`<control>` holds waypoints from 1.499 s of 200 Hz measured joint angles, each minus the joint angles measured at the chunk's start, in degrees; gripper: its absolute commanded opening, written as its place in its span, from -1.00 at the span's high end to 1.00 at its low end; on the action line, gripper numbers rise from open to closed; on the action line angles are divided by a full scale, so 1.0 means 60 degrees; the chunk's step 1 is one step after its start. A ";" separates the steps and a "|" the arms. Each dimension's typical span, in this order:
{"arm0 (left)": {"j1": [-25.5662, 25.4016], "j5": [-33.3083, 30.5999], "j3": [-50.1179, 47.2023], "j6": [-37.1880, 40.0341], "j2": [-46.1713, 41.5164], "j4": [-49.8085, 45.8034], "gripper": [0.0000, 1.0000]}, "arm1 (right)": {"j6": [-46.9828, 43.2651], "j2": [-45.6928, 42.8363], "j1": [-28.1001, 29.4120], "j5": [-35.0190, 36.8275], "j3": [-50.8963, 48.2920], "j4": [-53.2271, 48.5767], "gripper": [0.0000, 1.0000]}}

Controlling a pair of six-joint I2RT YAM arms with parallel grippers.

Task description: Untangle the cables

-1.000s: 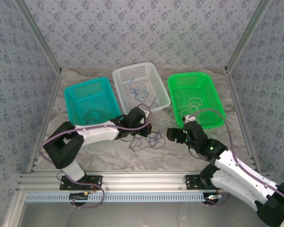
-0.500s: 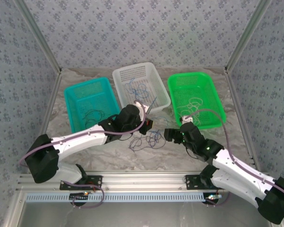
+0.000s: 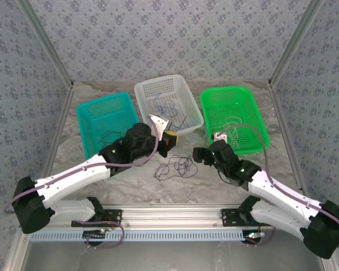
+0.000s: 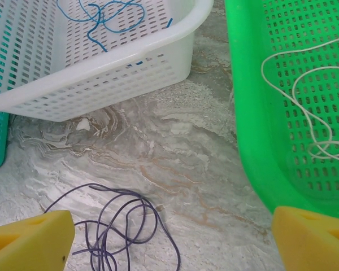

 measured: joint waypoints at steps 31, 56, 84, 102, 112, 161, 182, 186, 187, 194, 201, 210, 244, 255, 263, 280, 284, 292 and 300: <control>0.0000 -0.0189 0.0000 0.0091 -0.0025 0.0211 1.00 | 0.0073 0.0459 0.0372 -0.0051 0.0000 0.0550 -0.87; 0.0106 -0.0769 0.0073 0.0288 0.0022 0.0193 1.00 | 0.0073 0.0714 0.0641 -0.0036 0.0000 0.0605 -0.87; 0.1158 -0.0841 0.0681 0.0350 0.0619 0.0208 1.00 | 0.0120 0.0732 0.0831 0.0033 0.0000 0.0605 -0.86; 0.2055 -0.0747 0.1220 0.0346 0.1308 0.0229 1.00 | 0.0226 0.0732 0.0962 0.0127 0.0000 0.0568 -0.85; 0.2503 -0.0641 0.1596 0.0346 0.1796 0.0211 1.00 | 0.0273 0.0732 0.1035 0.0189 0.0000 0.0525 -0.85; 0.3767 0.0073 0.3304 0.0317 0.4324 -0.0208 0.86 | 0.0557 0.0750 0.1217 0.0317 0.0000 0.0240 -0.74; 0.3869 0.0164 0.3687 0.0240 0.5045 -0.0608 0.74 | 0.0790 0.0951 0.1220 0.0321 0.0018 0.0186 -0.68; 0.3876 0.0186 0.3778 0.0211 0.5158 -0.0692 0.70 | 0.0834 0.1027 0.1220 0.0321 0.0040 0.0164 -0.67; 0.3880 0.0189 0.3814 0.0222 0.5209 -0.0732 0.69 | 0.0838 0.1045 0.1220 0.0317 0.0040 0.0160 -0.67; 0.3880 0.0222 0.4025 0.0208 0.5439 -0.0947 0.59 | 0.0892 0.1206 0.1220 0.0302 0.0091 0.0131 -0.66; 0.3883 0.0259 0.4218 0.0208 0.5632 -0.1111 0.48 | 0.0903 0.1384 0.1235 0.0299 0.0146 0.0109 -0.66; 0.3883 0.0284 0.4375 0.0084 0.5792 -0.1231 0.35 | 0.0925 0.1606 0.1257 0.0288 0.0233 0.0055 -0.65; 0.3880 0.0313 0.4408 -0.0011 0.5814 -0.1483 -0.18 | 0.0922 0.2240 0.1344 0.0255 0.0459 -0.0015 -0.59; 0.3880 0.0299 0.4346 0.0073 0.5716 -0.1526 -0.34 | 0.0892 0.2342 0.1344 0.0219 0.0466 -0.0015 -0.53; 0.3876 0.0288 0.4211 0.0044 0.5574 -0.1519 -0.44 | 0.0882 0.2397 0.1344 0.0193 0.0466 -0.0025 -0.49; 0.3843 0.0204 0.3668 0.0058 0.5005 -0.1457 -0.68 | 0.0838 0.2419 0.1362 0.0164 0.0466 -0.0076 -0.40; 0.3814 0.0175 0.3486 0.0062 0.4823 -0.1413 -0.72 | 0.0812 0.2415 0.1366 0.0157 0.0466 -0.0084 -0.39; 0.3730 0.0087 0.3187 0.0117 0.4473 -0.1351 -0.81 | 0.0787 0.2415 0.1388 0.0149 0.0466 -0.0095 -0.38; 0.3585 0.0022 0.2907 0.0211 0.4131 -0.1290 -0.90 | 0.0776 0.2415 0.1402 0.0124 0.0466 -0.0109 -0.38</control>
